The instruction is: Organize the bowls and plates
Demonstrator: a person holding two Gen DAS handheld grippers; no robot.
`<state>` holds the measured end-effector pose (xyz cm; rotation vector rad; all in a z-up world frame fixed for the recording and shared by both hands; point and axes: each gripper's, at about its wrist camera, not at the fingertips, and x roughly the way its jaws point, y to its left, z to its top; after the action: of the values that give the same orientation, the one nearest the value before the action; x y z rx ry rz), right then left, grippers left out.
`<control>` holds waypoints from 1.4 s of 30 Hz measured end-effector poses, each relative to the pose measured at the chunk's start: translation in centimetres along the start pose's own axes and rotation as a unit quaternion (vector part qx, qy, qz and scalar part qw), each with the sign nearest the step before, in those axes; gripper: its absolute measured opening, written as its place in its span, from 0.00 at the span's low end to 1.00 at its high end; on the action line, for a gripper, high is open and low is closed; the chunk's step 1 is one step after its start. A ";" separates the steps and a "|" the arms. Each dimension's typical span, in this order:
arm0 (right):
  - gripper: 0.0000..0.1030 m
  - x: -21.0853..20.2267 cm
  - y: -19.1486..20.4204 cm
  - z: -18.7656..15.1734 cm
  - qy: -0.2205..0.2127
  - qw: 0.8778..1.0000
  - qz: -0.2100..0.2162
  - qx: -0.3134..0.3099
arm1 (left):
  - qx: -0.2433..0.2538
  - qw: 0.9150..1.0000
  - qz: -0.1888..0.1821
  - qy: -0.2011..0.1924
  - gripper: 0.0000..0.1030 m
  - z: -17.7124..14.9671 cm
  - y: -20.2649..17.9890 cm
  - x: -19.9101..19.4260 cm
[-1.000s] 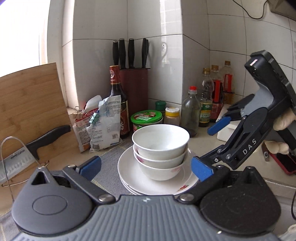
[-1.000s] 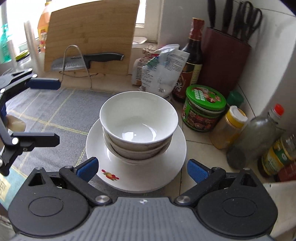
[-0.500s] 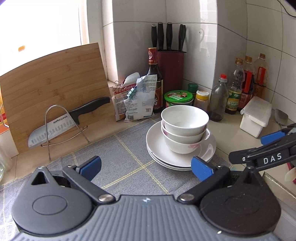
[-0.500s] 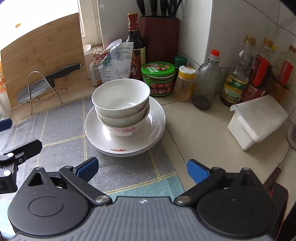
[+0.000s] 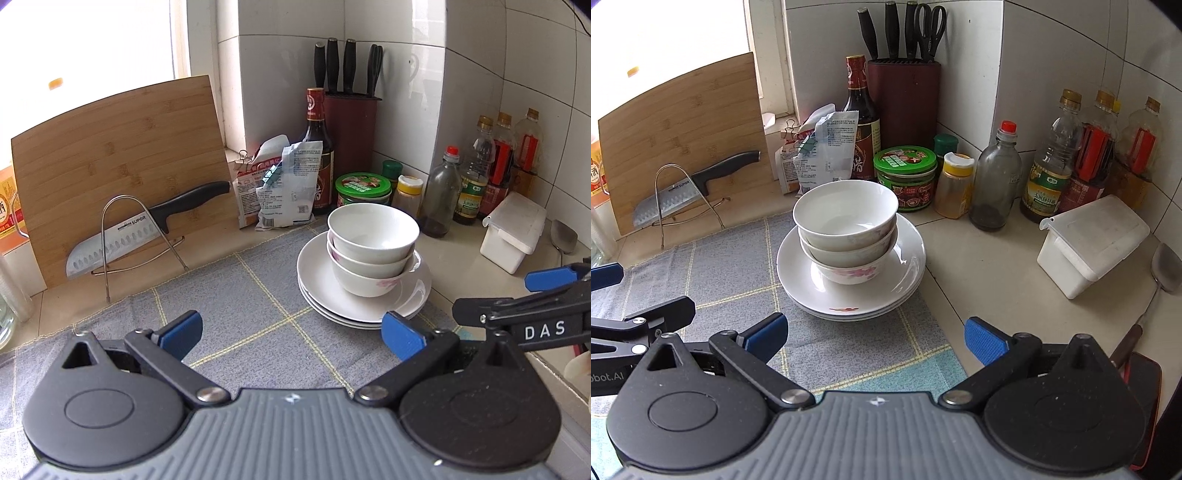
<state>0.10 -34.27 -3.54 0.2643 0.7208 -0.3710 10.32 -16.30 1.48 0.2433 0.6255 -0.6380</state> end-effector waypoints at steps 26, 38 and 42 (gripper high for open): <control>1.00 0.0 0.7 0.5 -0.006 1.000 -0.002 0.000 | -0.015 1.000 0.000 0.002 1.00 0.5 0.8 0.3; 1.00 0.0 0.6 0.6 -0.004 1.000 -0.005 0.001 | -0.016 1.000 0.000 0.004 0.99 0.5 0.8 0.4; 1.00 -0.1 0.6 0.6 -0.004 1.000 -0.006 0.001 | -0.016 1.000 0.000 0.004 0.99 0.6 0.7 0.4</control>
<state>0.64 -33.89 -2.99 0.2604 0.7136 -0.3845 11.29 -16.15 1.71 0.2163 0.6428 -0.6275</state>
